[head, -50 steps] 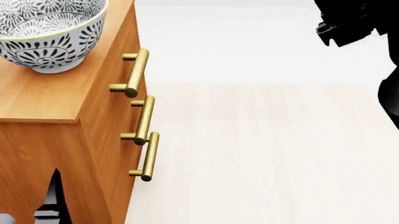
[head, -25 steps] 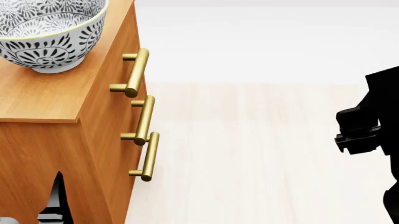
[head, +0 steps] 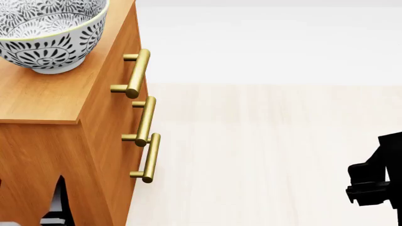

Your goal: Close the top drawer of the cabinet and put the bowl on top of it.

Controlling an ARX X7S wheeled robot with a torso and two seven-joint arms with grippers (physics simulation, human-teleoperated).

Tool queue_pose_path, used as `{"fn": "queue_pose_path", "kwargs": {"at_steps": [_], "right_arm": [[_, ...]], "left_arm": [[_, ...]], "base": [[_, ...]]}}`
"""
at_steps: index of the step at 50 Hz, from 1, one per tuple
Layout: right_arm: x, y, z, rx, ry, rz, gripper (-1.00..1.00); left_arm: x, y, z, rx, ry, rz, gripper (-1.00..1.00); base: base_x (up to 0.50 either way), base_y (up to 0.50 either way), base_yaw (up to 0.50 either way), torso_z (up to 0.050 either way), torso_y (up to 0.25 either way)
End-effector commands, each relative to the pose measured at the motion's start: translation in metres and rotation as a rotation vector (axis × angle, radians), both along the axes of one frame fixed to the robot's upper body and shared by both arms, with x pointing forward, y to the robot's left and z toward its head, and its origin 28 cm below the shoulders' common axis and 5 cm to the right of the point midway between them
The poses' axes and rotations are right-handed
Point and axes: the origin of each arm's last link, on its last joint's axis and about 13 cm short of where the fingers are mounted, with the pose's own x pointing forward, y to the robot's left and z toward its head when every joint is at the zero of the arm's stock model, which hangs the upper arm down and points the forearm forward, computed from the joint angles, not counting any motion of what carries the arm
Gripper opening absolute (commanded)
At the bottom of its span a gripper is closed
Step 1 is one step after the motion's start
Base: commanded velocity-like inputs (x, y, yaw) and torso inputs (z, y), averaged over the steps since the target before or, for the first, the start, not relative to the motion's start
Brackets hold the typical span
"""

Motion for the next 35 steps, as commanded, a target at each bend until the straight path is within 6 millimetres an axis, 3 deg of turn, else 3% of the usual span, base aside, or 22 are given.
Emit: {"fn": "queue_pose_path", "kwargs": {"at_steps": [1,22,35], "right_arm": [[-0.016,-0.010,-0.011,0.011,0.007,-0.027,1.00],[-0.027,-0.003,0.004,-0.016,-0.019,0.006,1.00],[-0.032,-0.005,0.002,-0.019,-0.020,-0.003,1.00]], "left_arm": [[-0.002,0.000,-0.001,0.003,-0.004,0.002,1.00],[-0.005,0.000,0.003,-0.001,-0.015,0.006,1.00],[-0.006,0.003,0.004,-0.001,-0.021,0.019,1.00]], "base": [[0.00,0.00,0.00,0.000,0.000],[0.00,0.00,0.00,0.000,0.000],[0.00,0.00,0.00,0.000,0.000]]}}
